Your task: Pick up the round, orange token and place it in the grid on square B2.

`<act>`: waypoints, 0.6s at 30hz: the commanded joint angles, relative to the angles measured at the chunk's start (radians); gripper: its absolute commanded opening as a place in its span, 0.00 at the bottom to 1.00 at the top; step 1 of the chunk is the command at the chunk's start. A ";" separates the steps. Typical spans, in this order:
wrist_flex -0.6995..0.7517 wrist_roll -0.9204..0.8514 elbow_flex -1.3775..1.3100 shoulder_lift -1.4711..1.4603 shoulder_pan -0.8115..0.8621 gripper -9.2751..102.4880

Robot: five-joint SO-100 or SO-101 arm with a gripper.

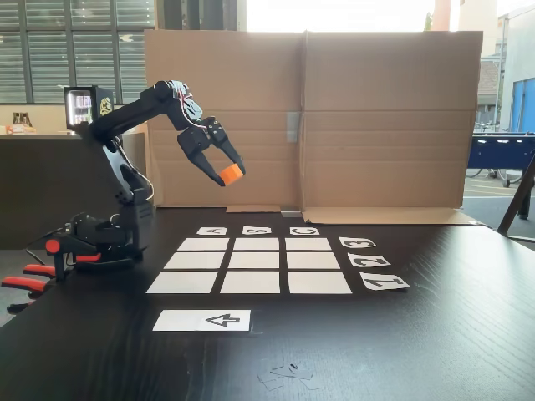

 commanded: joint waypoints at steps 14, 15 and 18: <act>-0.106 0.235 0.100 -0.255 -0.170 0.08; -0.126 0.235 0.109 -0.273 -0.163 0.08; -0.169 0.241 0.124 -0.328 -0.153 0.08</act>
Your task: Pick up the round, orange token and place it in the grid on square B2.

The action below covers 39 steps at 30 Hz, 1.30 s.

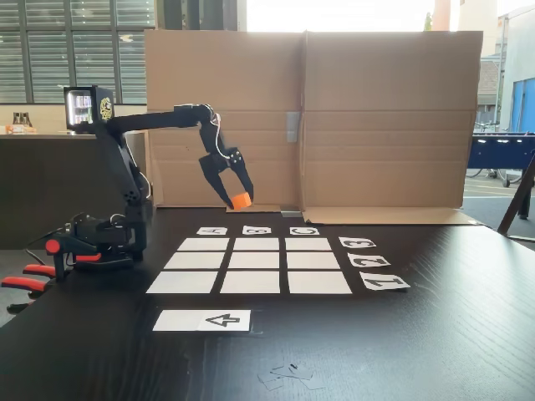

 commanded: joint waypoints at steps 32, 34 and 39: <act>-0.304 0.112 -0.006 -0.426 -0.038 0.08; -0.311 0.118 0.002 -0.428 -0.051 0.08; -0.313 0.130 0.002 -0.430 -0.058 0.08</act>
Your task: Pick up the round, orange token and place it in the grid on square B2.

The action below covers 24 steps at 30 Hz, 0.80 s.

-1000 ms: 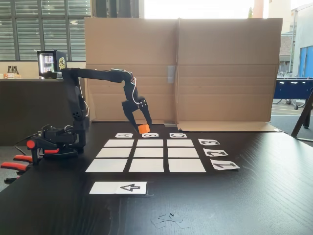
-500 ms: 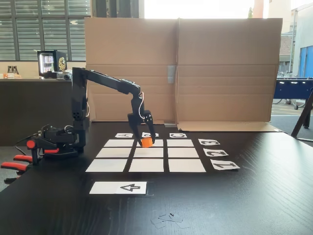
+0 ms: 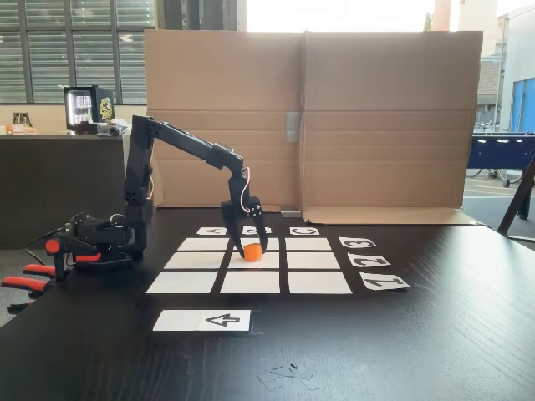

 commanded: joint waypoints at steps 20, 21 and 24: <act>-0.276 0.086 0.293 0.337 0.144 0.88; -0.302 0.083 0.325 0.394 0.167 0.88; -0.360 0.080 0.420 0.578 0.235 0.90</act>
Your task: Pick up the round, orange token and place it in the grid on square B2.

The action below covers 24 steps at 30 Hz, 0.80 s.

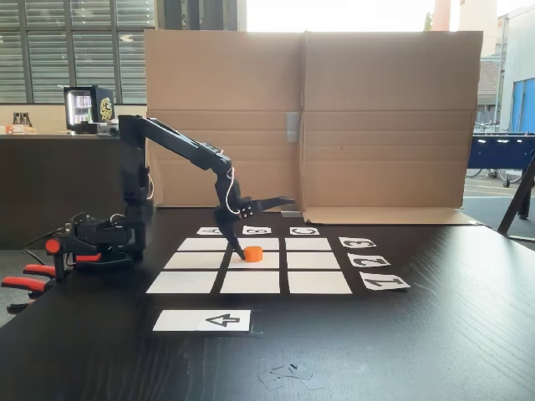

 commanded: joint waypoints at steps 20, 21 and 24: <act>-0.462 0.115 0.580 1.293 1.157 0.07; -0.451 0.135 0.592 1.316 1.227 0.07; -0.390 0.146 0.663 1.390 1.391 0.07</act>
